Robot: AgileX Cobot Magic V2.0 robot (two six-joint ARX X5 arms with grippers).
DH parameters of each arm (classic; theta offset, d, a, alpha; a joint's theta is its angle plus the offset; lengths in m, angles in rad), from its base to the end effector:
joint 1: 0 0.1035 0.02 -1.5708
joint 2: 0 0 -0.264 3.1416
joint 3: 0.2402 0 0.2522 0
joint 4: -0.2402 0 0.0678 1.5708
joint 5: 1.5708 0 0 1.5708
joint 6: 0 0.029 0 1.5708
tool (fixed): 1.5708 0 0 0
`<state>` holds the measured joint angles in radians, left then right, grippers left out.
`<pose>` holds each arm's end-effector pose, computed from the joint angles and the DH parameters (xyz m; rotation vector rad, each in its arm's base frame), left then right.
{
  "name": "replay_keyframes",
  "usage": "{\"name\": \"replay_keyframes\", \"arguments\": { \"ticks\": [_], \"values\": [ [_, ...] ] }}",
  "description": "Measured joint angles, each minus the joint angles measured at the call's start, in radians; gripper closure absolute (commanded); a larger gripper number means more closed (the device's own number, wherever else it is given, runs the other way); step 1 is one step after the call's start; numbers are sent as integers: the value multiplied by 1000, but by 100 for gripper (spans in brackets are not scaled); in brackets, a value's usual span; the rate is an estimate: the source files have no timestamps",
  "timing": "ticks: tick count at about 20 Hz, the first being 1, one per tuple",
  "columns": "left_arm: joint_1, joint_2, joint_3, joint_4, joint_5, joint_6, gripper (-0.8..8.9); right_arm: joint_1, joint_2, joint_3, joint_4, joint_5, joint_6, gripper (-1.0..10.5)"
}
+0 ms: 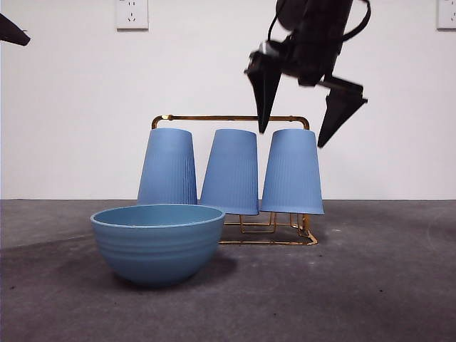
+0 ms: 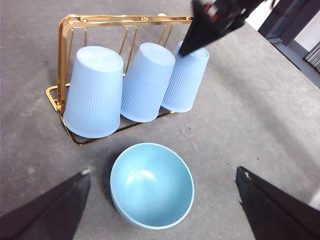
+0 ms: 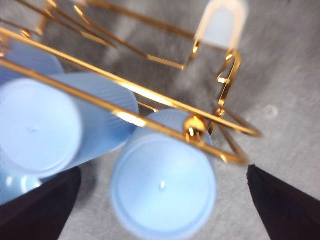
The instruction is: Right arm lift cup from the cupboard, then place it on the right of the bowl
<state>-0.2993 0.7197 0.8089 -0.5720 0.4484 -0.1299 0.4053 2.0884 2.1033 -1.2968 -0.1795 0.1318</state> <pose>0.1332 -0.0543 0.3155 -0.1581 0.5398 -0.7001 0.3859 0.1712 0.3042 -0.0362 1.3188 0.4151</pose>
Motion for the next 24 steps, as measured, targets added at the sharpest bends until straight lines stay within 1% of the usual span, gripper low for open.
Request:
{"name": "replay_keyframes", "arguments": {
  "ticks": [3,5,8,10,14,20,24],
  "values": [
    [0,0,0,0,0,0,346,5,18,0,-12,19,-1,398],
    [0,0,0,0,0,2,345,6,19,0,-18,19,-1,425],
    [0,0,0,0,0,7,345,7,29,0,-35,19,-1,516],
    [0,0,0,0,0,7,345,9,35,0,-35,20,-2,530],
    [0,0,0,0,0,7,345,19,35,0,-35,19,-2,630],
    [0,0,0,0,0,7,345,20,35,11,-42,20,-4,633],
    [0,0,0,0,0,7,345,20,35,109,-46,26,-4,633]
  ]
}}
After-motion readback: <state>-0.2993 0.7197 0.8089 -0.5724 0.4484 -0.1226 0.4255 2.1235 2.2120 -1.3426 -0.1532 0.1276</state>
